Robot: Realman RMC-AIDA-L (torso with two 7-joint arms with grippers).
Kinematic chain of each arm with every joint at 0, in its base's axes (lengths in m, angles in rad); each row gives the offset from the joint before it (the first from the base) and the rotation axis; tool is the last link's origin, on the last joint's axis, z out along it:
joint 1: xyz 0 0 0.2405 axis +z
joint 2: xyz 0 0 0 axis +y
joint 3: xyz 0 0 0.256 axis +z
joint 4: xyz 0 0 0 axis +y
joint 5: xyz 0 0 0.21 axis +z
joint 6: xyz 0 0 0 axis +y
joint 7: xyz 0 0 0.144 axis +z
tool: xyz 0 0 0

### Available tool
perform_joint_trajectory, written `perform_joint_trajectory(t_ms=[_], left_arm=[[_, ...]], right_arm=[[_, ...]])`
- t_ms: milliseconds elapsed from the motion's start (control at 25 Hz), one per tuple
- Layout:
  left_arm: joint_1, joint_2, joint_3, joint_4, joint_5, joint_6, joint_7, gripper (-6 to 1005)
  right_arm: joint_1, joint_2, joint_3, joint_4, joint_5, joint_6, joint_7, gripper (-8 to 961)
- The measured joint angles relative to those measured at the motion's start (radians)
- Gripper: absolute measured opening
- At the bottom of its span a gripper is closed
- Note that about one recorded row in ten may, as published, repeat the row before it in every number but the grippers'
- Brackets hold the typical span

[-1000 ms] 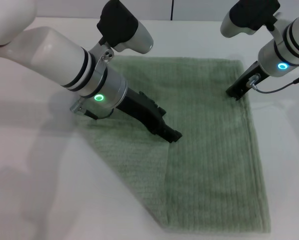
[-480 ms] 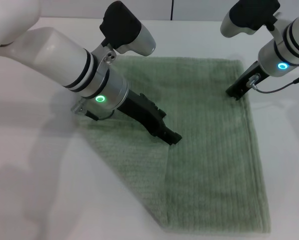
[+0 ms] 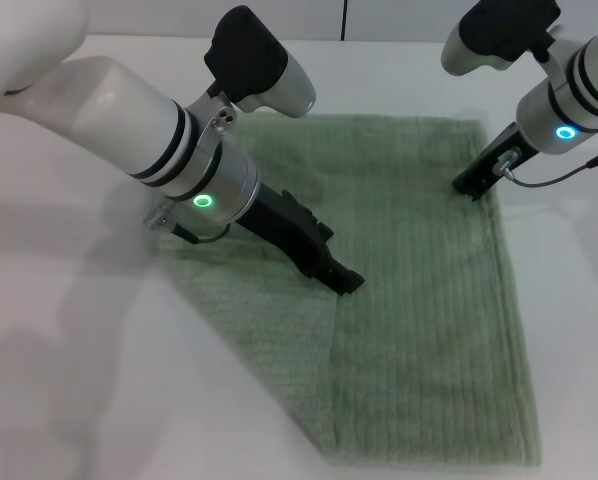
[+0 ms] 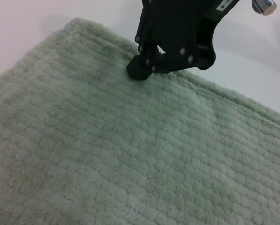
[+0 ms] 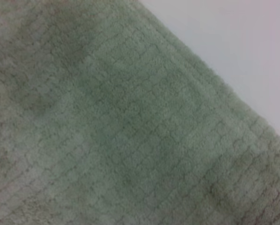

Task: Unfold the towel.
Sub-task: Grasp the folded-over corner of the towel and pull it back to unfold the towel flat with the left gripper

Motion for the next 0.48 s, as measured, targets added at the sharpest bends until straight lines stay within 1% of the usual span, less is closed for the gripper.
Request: perform_joint_trajectory(t_ms=[480], left_arm=[[0.002, 0.000, 0.008, -0.001, 0.006, 0.006, -0.006, 700]], right_arm=[[-0.001, 0.000, 0.000, 0.000, 0.001, -0.007, 0.000, 0]])
